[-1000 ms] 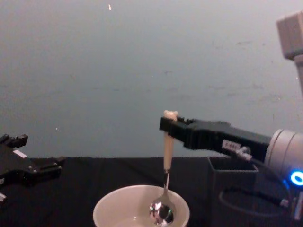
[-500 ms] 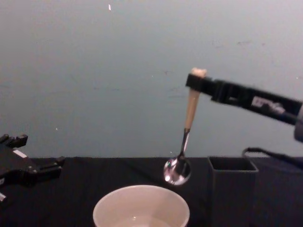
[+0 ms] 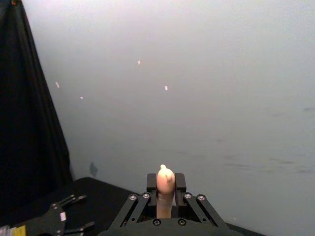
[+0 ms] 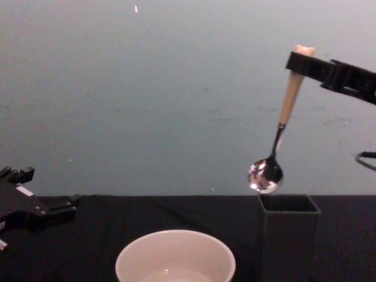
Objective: Pick up the stirring spoon with one hand, stir inside the cup, then place it back in its original position.
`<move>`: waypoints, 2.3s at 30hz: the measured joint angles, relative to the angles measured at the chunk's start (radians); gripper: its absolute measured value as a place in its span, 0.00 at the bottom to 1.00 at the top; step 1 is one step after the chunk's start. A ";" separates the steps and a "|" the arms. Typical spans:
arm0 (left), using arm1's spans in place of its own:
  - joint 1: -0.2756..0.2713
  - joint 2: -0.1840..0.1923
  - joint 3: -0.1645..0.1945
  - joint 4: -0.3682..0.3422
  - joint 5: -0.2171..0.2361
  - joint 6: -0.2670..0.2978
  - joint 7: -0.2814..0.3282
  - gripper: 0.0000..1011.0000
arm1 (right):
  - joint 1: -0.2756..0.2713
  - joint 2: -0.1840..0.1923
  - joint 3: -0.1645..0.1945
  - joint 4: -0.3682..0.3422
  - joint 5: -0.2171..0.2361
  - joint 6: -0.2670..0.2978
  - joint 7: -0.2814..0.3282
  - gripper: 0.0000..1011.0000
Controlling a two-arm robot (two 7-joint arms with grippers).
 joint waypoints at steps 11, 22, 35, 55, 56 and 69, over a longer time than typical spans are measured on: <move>0.000 0.000 0.000 0.000 0.000 0.000 0.000 0.99 | -0.024 0.018 0.020 -0.001 -0.025 -0.016 -0.023 0.21; 0.000 0.000 0.000 0.000 0.000 0.000 0.000 0.99 | -0.017 0.004 0.007 0.051 -0.067 -0.017 -0.023 0.21; 0.000 0.000 0.000 0.000 0.000 0.000 0.000 0.99 | -0.011 -0.012 -0.008 0.110 -0.108 -0.008 -0.014 0.21; 0.000 0.000 0.000 0.000 0.000 0.000 0.000 0.99 | -0.003 -0.027 -0.014 0.175 -0.130 0.013 0.002 0.21; 0.000 0.000 0.000 0.000 0.000 0.000 0.000 0.99 | -0.003 -0.028 -0.014 0.177 -0.131 0.014 0.003 0.21; 0.000 0.000 0.000 0.000 0.000 0.000 0.000 0.99 | -0.003 -0.033 -0.013 0.192 -0.139 0.031 -0.003 0.21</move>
